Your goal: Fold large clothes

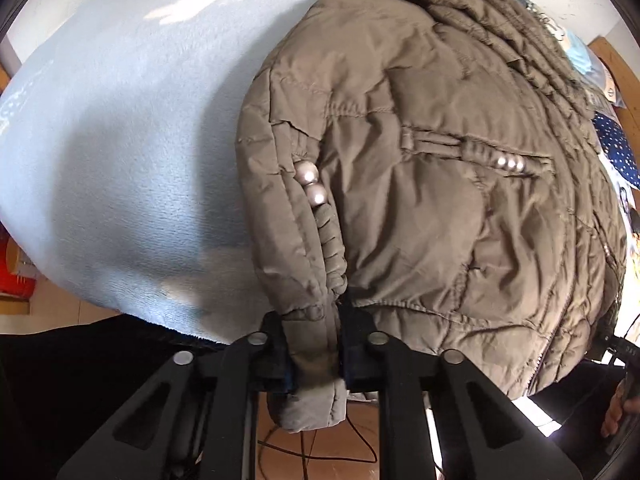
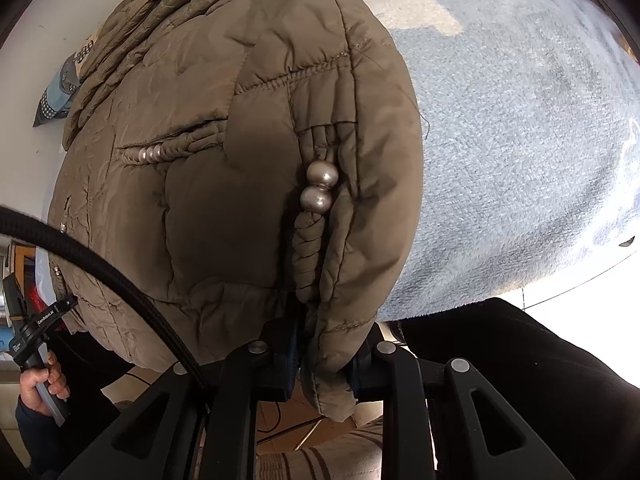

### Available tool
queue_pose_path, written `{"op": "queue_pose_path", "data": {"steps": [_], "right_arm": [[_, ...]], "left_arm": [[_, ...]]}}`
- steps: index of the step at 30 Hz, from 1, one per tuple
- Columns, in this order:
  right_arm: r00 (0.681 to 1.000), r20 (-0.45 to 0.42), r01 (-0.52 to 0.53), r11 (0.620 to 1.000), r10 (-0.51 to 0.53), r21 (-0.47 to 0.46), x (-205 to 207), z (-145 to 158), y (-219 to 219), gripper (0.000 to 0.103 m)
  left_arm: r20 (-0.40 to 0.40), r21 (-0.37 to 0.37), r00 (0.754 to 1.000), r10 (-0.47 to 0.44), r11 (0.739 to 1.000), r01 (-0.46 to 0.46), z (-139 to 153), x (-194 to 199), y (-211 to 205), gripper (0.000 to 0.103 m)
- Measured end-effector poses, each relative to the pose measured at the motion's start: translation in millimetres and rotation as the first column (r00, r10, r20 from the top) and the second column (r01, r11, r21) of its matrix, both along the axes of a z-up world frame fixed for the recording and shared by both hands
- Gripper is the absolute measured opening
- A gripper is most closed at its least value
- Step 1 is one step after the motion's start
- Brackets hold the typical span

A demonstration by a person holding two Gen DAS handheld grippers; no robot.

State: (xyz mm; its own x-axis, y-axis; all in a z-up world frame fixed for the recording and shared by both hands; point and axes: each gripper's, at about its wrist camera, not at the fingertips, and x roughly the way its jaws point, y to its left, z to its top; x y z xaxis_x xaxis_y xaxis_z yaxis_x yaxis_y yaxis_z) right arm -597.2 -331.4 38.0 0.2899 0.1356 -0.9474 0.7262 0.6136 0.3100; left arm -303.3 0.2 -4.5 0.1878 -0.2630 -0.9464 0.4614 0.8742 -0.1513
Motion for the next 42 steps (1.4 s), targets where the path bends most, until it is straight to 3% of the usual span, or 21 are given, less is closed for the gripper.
{"op": "queue_pose_path", "data": {"steps": [5, 10, 18, 26, 42], "right_arm": [[0.999, 0.039, -0.025, 0.999, 0.027, -0.044, -1.4, 11.3, 8.1, 0.014], [0.992, 0.129, -0.003, 1.0, 0.007, -0.028, -8.8, 28.2, 9.1, 0.013], [0.954, 0.299, -0.004, 1.0, 0.006, -0.009, -14.5, 55.9, 10.3, 0.013], [0.908, 0.415, -0.041, 0.997, 0.064, -0.062, -21.7, 91.5, 12.0, 0.013], [0.843, 0.523, -0.048, 0.984, 0.131, -0.17, -13.0, 155.9, 5.2, 0.013]], "left_arm": [[0.026, -0.052, 0.999, 0.02, 0.998, -0.019, 18.9, -8.9, 4.2, 0.012], [0.088, -0.075, 0.996, 0.007, 0.997, 0.0, 42.3, -20.3, 0.0, 0.012], [0.19, -0.101, 0.981, -0.032, 0.994, 0.052, 74.3, -27.7, 11.6, 0.012], [0.204, -0.143, 0.978, -0.04, 0.987, 0.07, 87.8, -17.8, 14.4, 0.012], [0.302, -0.199, 0.952, -0.058, 0.972, 0.122, 144.0, -10.2, 10.2, 0.013]]}}
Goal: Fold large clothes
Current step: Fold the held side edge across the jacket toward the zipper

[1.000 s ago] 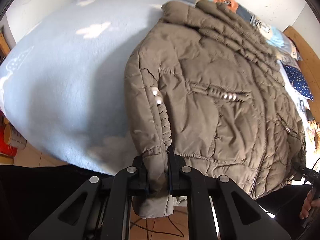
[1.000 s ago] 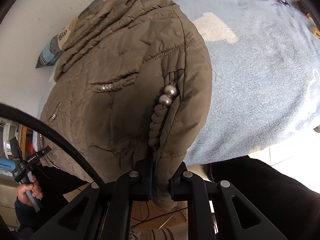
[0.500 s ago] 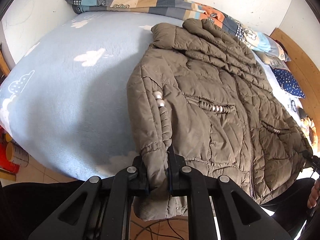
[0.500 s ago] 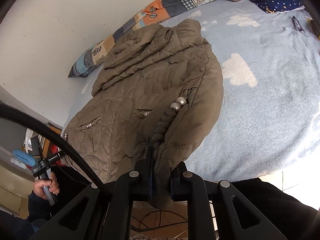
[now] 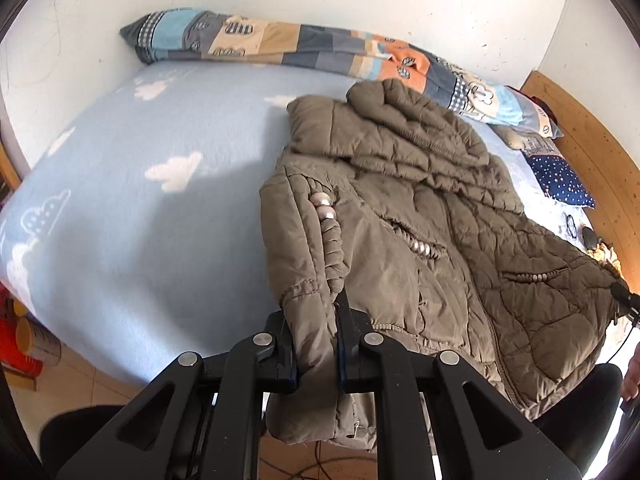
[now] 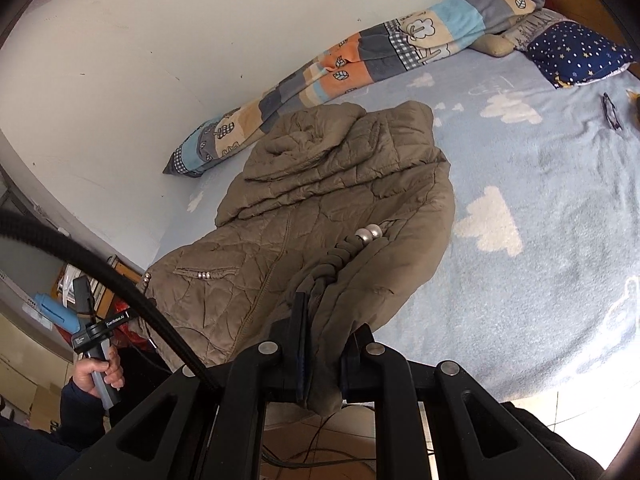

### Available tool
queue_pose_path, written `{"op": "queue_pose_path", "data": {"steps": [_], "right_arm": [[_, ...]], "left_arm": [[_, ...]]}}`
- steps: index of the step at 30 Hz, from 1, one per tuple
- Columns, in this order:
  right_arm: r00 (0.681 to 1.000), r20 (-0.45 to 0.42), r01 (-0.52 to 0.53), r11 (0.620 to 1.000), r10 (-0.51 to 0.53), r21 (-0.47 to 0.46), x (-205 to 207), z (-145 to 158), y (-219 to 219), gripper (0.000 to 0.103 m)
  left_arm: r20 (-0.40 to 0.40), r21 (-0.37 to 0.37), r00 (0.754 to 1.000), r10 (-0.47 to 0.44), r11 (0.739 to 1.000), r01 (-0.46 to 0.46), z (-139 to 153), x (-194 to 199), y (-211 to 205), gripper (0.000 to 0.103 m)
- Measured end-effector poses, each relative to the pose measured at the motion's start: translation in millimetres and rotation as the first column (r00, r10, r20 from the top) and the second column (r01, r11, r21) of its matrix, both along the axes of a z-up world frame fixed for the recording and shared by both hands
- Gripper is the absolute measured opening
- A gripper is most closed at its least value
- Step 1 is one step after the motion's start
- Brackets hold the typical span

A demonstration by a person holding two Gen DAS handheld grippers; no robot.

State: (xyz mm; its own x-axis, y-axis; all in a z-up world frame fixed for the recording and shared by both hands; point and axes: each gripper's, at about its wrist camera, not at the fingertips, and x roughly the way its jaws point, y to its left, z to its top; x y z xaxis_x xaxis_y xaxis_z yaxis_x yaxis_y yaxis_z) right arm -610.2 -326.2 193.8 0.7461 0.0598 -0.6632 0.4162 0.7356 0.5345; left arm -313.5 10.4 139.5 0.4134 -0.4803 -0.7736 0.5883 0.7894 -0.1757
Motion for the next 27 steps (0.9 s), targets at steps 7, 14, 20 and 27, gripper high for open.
{"op": "queue_pose_path", "data": {"steps": [7, 14, 20, 27], "right_arm": [[0.998, 0.063, 0.003, 0.999, 0.0, -0.041, 14.5, 26.9, -9.3, 0.013], [0.989, 0.142, 0.056, 0.997, -0.048, -0.056, 38.1, 54.4, -33.0, 0.013], [0.975, 0.196, 0.11, 0.993, -0.101, -0.035, 51.8, 70.7, -57.3, 0.013], [0.971, 0.213, 0.123, 0.992, -0.112, -0.038, 62.9, 81.4, -71.5, 0.013]], "left_arm": [[0.055, -0.046, 0.998, -0.001, 0.999, 0.003, 30.5, 12.0, -11.6, 0.013], [0.11, -0.082, 0.994, 0.01, 0.997, 0.0, 66.1, 35.9, -29.4, 0.015], [0.088, -0.126, 0.996, 0.0, 0.992, 0.011, 85.0, 58.4, -32.5, 0.016], [0.027, -0.154, 0.999, -0.023, 0.988, 0.027, 85.5, 75.0, -27.2, 0.016]]}}
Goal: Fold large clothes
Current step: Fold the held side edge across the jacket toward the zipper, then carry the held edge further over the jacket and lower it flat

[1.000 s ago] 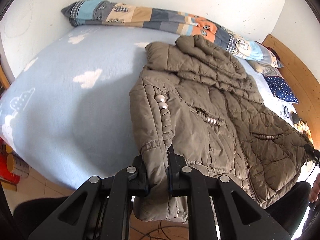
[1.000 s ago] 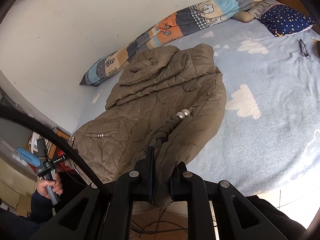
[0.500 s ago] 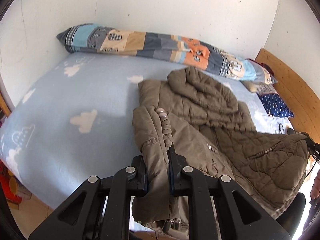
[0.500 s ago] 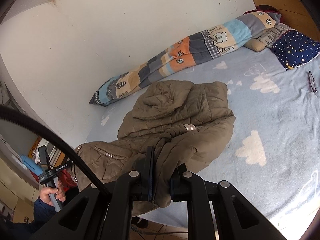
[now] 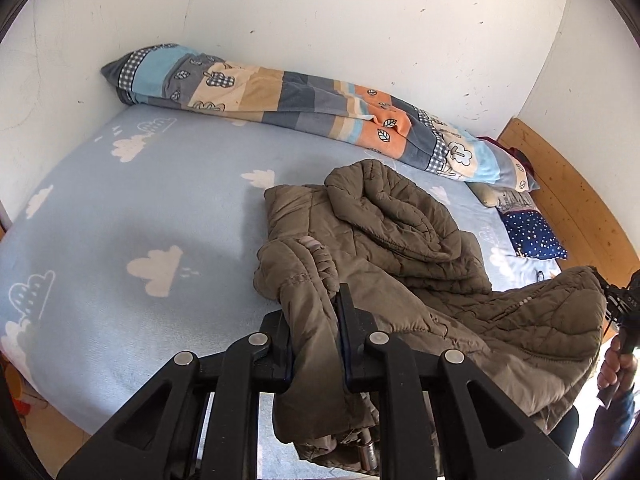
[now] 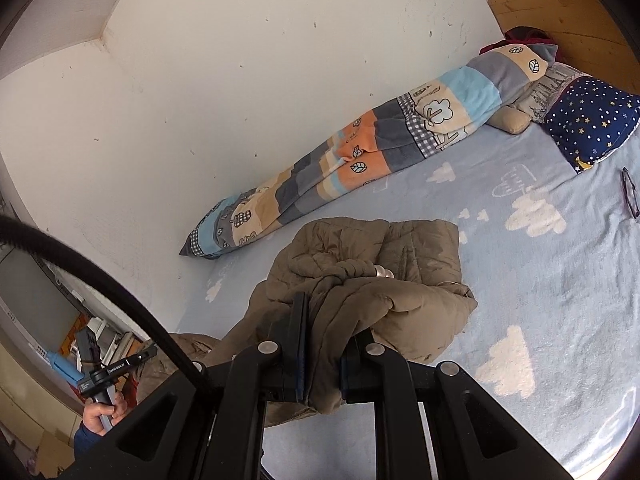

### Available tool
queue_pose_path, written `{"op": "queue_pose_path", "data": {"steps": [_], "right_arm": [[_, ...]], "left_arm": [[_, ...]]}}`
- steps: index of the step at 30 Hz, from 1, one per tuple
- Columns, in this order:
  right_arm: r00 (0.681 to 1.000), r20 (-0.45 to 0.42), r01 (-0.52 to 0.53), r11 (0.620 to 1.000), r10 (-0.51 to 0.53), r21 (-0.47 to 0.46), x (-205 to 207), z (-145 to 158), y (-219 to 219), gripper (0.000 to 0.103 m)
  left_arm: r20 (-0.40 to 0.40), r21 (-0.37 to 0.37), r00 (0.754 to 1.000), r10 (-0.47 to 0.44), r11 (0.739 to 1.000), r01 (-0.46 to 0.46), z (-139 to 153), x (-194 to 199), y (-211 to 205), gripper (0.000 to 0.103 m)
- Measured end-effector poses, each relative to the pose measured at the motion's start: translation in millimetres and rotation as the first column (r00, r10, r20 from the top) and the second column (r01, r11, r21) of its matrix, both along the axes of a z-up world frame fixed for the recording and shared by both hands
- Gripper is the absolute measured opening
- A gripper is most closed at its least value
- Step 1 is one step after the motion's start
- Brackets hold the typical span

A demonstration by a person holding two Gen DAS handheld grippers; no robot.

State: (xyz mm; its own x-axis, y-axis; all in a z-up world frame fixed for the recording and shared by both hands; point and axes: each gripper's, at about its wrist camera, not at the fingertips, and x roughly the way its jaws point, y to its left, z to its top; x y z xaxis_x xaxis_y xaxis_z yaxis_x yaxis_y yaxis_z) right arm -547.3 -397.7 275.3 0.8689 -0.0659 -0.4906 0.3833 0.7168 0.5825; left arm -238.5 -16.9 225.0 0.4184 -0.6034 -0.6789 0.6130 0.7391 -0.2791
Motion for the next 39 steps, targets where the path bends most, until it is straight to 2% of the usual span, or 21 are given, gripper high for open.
{"op": "queue_pose_path", "data": {"steps": [5, 13, 24, 30, 39], "right_arm": [[1.0, 0.003, 0.007, 1.0, -0.007, -0.01, 9.0, 3.6, -6.2, 0.013], [0.998, 0.033, 0.05, 0.999, -0.049, -0.018, 32.3, 9.8, -27.6, 0.013], [0.988, 0.102, 0.112, 0.993, -0.114, 0.028, 84.0, -0.9, -84.7, 0.013], [0.983, 0.095, 0.152, 0.988, -0.155, 0.038, 114.9, -17.1, -116.8, 0.013], [0.978, 0.008, 0.208, 0.978, -0.209, 0.009, 165.0, -54.2, -158.9, 0.013]], "left_arm": [[0.011, 0.006, 1.0, -0.018, 1.0, 0.017, 3.4, 6.8, -8.0, 0.016], [-0.004, -0.047, 0.999, -0.048, 0.998, 0.048, 24.2, 39.6, -24.7, 0.017], [0.005, -0.031, 0.999, -0.043, 0.999, 0.044, 36.2, 100.3, -82.3, 0.017], [-0.015, -0.024, 1.0, -0.023, 0.999, 0.022, 27.0, 143.2, -115.5, 0.018], [-0.095, 0.03, 0.995, 0.021, 0.999, -0.018, -18.9, 215.6, -172.4, 0.018]]}}
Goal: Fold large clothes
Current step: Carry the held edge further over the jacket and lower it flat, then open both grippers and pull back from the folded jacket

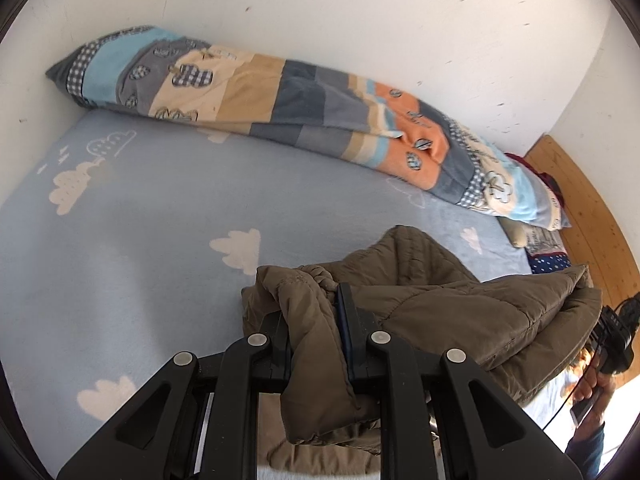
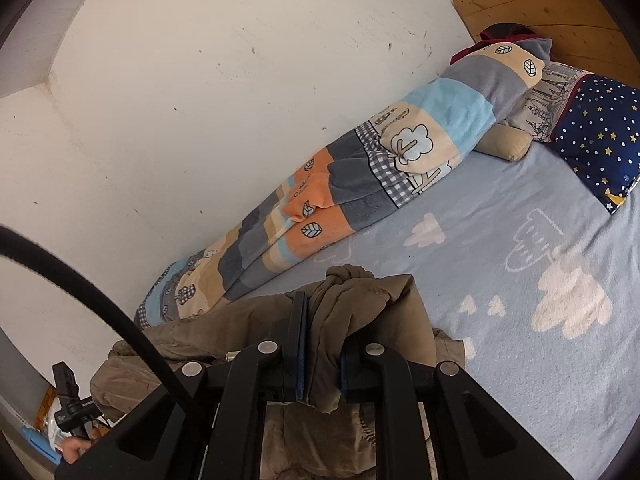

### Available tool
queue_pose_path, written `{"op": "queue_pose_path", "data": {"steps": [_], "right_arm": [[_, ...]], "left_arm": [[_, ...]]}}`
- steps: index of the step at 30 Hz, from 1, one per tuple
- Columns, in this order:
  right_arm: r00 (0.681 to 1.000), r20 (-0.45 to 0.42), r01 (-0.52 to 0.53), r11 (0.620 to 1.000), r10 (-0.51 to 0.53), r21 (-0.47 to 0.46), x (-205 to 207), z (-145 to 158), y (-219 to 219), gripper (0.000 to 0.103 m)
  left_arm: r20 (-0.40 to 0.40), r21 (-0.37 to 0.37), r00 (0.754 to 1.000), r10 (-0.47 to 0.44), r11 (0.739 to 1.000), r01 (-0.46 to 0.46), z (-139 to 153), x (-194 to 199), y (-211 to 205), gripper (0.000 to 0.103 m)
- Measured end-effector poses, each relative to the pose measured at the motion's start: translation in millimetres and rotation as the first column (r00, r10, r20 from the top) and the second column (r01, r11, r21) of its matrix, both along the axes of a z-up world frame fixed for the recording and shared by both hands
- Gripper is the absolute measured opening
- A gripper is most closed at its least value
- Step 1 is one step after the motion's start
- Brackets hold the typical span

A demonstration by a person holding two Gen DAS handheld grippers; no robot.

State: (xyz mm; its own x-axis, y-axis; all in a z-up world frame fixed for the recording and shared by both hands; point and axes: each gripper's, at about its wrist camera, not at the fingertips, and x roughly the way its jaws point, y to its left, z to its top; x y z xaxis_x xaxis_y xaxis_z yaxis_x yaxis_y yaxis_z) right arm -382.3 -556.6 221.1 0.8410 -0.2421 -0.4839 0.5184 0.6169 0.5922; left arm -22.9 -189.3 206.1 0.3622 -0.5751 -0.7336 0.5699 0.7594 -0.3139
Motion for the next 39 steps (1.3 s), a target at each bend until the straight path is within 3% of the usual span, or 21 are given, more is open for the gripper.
{"op": "queue_pose_path", "data": {"steps": [8, 18, 28, 31, 33, 39], "right_arm": [[0.992, -0.115, 0.054, 0.998, -0.051, 0.029, 34.5, -52.3, -25.7, 0.013], [0.974, -0.2, 0.127, 0.988, -0.107, 0.089, 40.9, -94.6, -44.5, 0.014], [0.99, -0.117, 0.102, 0.972, -0.079, 0.21, 31.0, -91.9, -53.1, 0.021], [0.995, -0.043, 0.094, 0.957, -0.085, 0.275, 22.7, -92.0, -56.9, 0.037], [0.994, -0.006, 0.108, 0.95, -0.112, 0.293, 15.2, -87.4, -58.9, 0.058], [0.985, 0.09, 0.113, 0.941, -0.149, 0.319, -4.6, -67.6, -68.4, 0.058]], "left_arm": [[-0.063, 0.06, 0.998, 0.028, 0.998, -0.024, -44.9, 40.3, -42.1, 0.018], [-0.135, 0.107, 0.99, 0.038, 0.994, -0.023, -70.6, 67.7, -74.1, 0.02], [-0.302, -0.029, 0.952, 0.058, 0.997, -0.07, -75.2, 89.0, -56.1, 0.031], [-0.304, -0.044, 0.95, 0.064, 0.996, -0.081, -71.6, 89.7, -52.8, 0.033], [-0.309, -0.062, 0.948, 0.073, 0.993, -0.096, -69.6, 90.2, -49.5, 0.036], [-0.365, -0.152, 0.926, 0.102, 0.974, -0.167, -63.5, 95.2, -34.7, 0.045]]}}
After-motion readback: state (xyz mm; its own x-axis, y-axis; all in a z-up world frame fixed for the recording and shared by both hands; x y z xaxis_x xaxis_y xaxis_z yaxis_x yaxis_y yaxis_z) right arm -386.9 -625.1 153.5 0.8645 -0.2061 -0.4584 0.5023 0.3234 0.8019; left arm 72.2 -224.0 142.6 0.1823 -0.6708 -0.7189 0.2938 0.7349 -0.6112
